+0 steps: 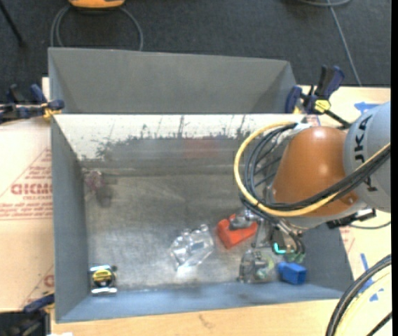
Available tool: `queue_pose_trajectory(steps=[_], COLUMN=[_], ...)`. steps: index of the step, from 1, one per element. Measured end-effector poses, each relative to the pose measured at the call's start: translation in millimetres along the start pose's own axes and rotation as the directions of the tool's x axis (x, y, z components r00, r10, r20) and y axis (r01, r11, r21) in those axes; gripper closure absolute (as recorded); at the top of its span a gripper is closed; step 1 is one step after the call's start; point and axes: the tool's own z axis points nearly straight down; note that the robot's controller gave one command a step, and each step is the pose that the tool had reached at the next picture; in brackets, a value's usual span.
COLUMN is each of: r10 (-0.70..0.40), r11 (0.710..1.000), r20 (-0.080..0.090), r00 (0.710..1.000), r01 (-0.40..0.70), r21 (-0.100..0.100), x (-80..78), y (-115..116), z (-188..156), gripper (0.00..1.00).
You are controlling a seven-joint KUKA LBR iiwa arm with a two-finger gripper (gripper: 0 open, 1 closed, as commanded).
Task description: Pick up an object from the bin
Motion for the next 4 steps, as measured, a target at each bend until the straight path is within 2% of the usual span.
queue_pose_trajectory(steps=[1, 2, 3, 4], r10=[0.235, 0.394, 0.396, 0.315], r11=[0.972, 0.919, 0.918, 0.949], r20=[0.007, 0.023, 0.053, 0.016], r00=[0.972, 0.919, 0.917, 0.949], r01=[-0.235, -0.393, -0.396, -0.315], r21=[-0.003, -0.016, -0.017, -0.006], x=[-32.0, -45.6, -51.6, -51.8], y=[-16, -26, -31, -40], z=[47, 69, 66, -64], gripper=[0.00, 0.00, 1.00, 1.00])
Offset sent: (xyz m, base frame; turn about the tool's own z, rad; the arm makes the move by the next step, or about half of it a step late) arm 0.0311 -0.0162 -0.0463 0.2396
